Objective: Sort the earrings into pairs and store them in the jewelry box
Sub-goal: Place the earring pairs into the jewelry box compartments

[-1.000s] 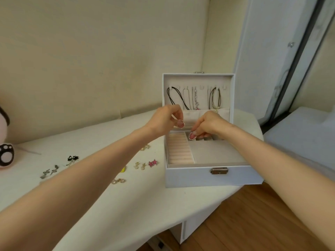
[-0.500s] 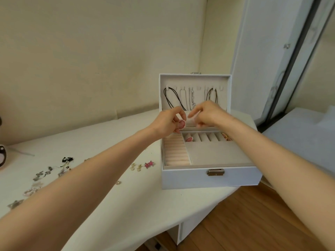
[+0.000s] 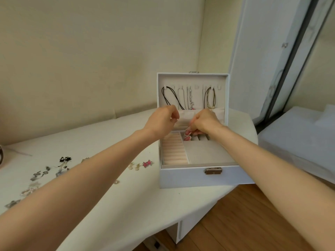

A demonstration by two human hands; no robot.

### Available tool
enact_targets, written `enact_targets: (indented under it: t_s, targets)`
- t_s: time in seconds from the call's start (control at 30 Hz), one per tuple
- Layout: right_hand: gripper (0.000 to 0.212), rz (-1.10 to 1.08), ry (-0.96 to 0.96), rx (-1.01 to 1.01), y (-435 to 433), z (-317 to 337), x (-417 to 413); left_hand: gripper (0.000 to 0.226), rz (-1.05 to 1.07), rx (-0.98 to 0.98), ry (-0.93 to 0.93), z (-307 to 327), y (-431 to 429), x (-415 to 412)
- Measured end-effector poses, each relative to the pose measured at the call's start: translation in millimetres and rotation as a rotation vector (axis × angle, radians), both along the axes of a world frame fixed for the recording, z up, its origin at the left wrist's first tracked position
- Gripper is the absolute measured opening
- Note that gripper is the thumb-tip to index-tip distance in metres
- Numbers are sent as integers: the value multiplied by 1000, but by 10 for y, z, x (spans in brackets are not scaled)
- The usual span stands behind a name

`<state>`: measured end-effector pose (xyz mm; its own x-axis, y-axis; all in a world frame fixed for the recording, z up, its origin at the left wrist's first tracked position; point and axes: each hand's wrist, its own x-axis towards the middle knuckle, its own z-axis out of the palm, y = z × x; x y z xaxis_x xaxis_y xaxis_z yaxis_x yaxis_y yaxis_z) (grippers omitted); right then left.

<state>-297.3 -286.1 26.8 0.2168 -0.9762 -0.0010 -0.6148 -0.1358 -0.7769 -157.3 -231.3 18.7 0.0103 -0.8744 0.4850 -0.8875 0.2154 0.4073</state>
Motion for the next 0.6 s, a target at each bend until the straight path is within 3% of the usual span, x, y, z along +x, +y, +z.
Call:
enact_targets:
  t_s: [0.2, 0.47, 0.53, 0.6]
  targets:
    - [33, -31, 138, -61, -28, -103, 92, 14, -6, -56, -37, -8, 91, 112]
    - [33, 31, 260, -111, -27, -77, 109, 11, -46, -44, -66, -19, 114, 119]
    - [34, 35, 322, -198, -38, -47, 104, 10, -68, -69, -49, 2, 169, 141]
    - [19, 34, 341, -348, -5, 24, 116, 8, -64, -111, -16, 37, 252, 205]
